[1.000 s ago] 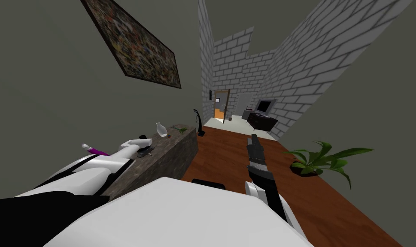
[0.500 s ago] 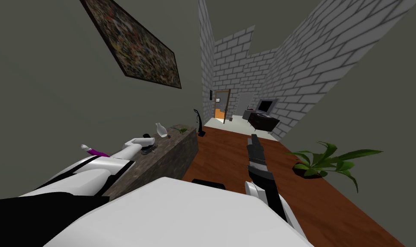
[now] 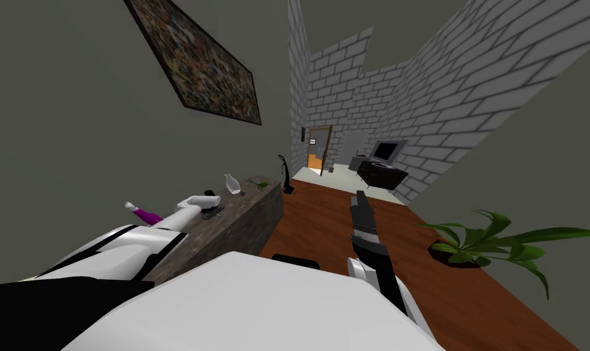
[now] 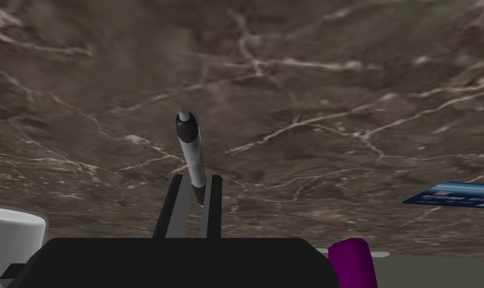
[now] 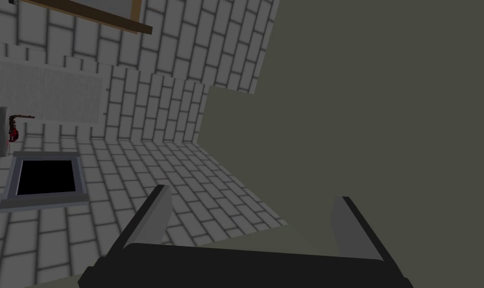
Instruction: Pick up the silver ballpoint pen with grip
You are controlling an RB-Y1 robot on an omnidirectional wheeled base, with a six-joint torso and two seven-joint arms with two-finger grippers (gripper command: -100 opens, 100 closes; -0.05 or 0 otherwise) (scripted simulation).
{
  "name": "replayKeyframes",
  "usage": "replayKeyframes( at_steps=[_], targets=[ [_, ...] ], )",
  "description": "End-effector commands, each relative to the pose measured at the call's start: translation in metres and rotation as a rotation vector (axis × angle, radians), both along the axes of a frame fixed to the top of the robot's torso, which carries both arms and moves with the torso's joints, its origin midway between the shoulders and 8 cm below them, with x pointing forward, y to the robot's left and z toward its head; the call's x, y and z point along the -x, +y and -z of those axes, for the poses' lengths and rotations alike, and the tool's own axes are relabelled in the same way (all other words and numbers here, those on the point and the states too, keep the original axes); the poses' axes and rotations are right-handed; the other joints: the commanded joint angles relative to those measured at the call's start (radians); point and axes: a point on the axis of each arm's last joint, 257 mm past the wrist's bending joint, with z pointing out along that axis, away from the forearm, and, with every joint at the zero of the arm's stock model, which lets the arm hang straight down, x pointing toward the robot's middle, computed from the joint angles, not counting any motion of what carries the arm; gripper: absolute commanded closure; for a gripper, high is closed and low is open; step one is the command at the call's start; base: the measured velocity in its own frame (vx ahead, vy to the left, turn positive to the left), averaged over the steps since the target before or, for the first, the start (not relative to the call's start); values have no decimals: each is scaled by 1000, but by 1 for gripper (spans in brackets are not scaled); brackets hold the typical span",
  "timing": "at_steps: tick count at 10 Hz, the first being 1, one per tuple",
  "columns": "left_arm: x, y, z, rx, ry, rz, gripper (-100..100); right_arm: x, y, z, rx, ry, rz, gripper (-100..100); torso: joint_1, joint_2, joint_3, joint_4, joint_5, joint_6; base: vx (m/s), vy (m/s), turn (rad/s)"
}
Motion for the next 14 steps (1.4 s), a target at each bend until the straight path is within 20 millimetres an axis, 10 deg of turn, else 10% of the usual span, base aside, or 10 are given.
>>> replayKeyframes(
  at_steps=[1, 2, 6, 7, 12, 14],
  targets=[
    [-16, -6, -9, -7, -25, 29, 100, 0, 0, 0, 0, 0, 0, 0, 0, 0, 0, 0, 0, 0, -6, -3, 15],
    [11, -11, 9, 2, 41, 13, 100, 0, 0, 0, 0, 0, 0, 0, -1, 0, 0, 0, -1, 0, 123, 26, 275],
    [-26, -28, -11, -16, -20, 94, 100, 0, 0, 0, 0, 0, 0, 0, 1, -3, -2, 0, 0, 2, 54, 20, 82],
    [-2, -35, 6, -6, 38, 83, 100, 0, 0, 0, 0, 0, 0, 0, 0, -1, 0, 0, 0, 2, 114, 29, 331],
    [-33, -53, -11, -21, -16, 158, 100, 0, 0, 0, 0, 0, 0, 0, -1, 0, 0, 0, 0, 2, 42, 8, 60],
    [-10, -63, 4, -12, 37, 158, 100, 0, 0, 0, 0, 0, 0, 0, 3, -2, -2, -2, 1, -5, 119, 19, 313]
  ],
)
